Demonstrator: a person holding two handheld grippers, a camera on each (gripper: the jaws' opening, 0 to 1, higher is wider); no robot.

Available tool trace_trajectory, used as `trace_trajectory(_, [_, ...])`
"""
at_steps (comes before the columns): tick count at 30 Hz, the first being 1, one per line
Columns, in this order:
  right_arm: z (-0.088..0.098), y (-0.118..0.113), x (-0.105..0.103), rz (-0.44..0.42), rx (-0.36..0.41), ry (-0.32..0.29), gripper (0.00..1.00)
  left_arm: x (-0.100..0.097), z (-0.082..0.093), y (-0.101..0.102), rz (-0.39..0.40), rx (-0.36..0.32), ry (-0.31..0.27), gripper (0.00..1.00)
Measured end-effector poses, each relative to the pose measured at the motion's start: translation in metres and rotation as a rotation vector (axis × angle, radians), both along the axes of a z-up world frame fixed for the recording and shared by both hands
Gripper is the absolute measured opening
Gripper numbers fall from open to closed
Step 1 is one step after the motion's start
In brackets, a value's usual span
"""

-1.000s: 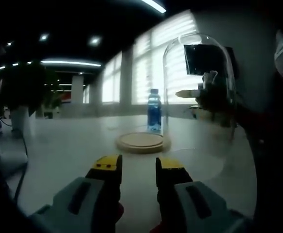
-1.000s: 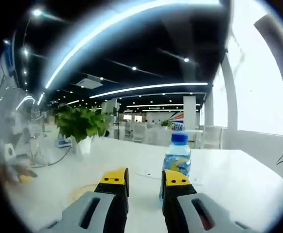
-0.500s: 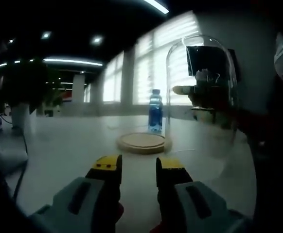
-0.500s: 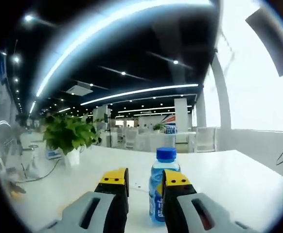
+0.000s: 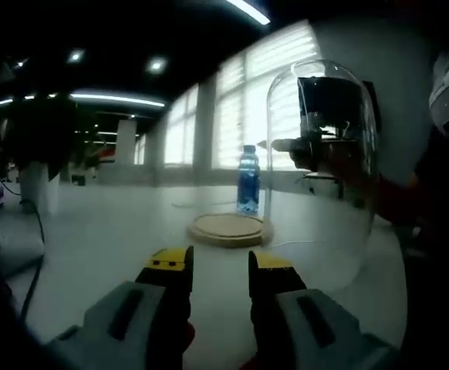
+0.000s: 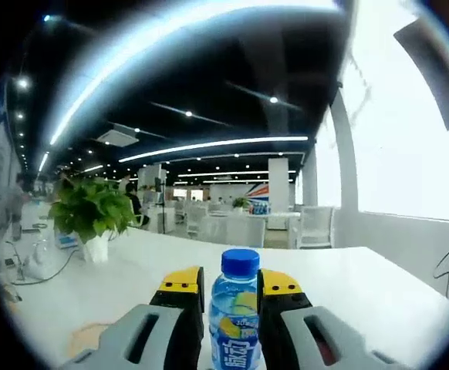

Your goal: Open the cover put in the Mizone put the cover back on

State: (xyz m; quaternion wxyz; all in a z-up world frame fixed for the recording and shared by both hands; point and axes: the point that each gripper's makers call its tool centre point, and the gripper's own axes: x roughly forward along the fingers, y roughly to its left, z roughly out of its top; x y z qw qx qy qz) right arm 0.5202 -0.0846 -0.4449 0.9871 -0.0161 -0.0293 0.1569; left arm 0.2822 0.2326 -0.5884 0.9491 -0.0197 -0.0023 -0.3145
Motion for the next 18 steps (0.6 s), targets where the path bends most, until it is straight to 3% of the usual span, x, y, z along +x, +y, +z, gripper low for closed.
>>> trace_trajectory(10, [-0.003, 0.002, 0.022, -0.046, -0.035, -0.002, 0.20, 0.002, -0.001, 0.000, 0.011, 0.005, 0.007, 0.23])
trace_trajectory(18, [-0.004, -0.007, 0.044, -0.065, -0.006, 0.009, 0.22, 0.002, -0.003, -0.001, 0.007, 0.015, 0.011, 0.23])
